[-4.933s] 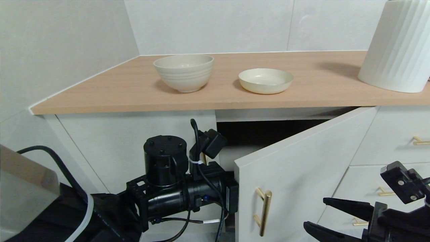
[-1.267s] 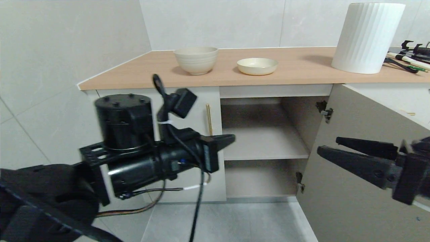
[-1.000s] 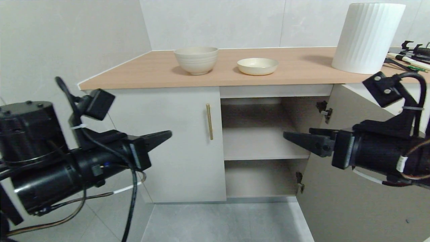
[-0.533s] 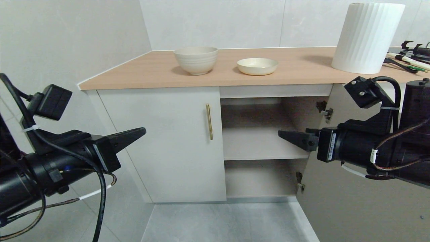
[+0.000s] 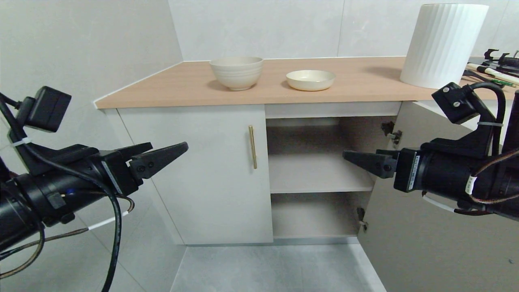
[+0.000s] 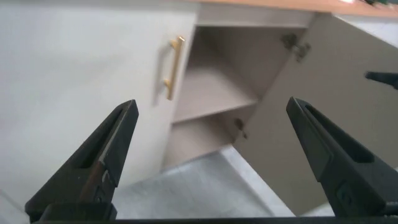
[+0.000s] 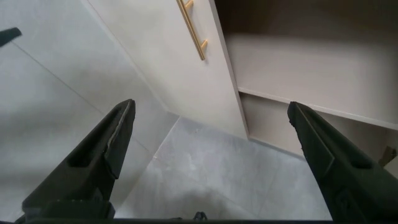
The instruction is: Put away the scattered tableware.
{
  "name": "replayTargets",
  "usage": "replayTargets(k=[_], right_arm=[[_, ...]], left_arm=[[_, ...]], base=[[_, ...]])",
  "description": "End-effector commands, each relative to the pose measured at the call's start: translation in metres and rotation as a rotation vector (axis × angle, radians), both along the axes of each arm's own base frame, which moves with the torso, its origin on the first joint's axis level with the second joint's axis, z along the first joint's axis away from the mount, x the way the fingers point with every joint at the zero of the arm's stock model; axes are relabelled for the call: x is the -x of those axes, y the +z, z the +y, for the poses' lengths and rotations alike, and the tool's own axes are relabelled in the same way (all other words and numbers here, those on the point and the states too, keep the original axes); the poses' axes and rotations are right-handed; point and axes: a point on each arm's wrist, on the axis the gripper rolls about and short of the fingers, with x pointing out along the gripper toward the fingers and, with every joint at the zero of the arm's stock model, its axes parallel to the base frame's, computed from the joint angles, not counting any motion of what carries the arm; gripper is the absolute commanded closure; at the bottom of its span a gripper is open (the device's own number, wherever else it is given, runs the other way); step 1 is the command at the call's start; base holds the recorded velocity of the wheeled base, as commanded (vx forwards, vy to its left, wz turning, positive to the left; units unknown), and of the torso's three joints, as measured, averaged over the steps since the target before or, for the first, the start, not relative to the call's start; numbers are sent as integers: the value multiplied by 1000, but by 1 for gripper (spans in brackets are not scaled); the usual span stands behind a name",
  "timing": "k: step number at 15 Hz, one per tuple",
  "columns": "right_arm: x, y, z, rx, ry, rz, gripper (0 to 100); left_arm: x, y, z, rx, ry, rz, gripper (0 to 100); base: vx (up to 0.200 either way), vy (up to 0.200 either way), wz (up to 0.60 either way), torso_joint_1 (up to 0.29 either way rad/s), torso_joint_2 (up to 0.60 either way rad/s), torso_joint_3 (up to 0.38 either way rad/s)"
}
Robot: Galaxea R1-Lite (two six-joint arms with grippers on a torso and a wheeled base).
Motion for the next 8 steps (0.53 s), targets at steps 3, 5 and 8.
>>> replayTargets(k=[3,5,8], right_arm=[[1,1,-1,-3,1,-4,0],[1,1,-1,-3,1,-4,0],[2,2,-1,-5,1,-7,0]], left_arm=[[1,2,3,-51,61,-36,0],[1,1,3,-59,67,-32,0],[0,-1,3,-60,62,-23,0]], base=[[0,0,0,0,0,0],[0,0,0,0,0,0],[0,0,0,0,0,0]])
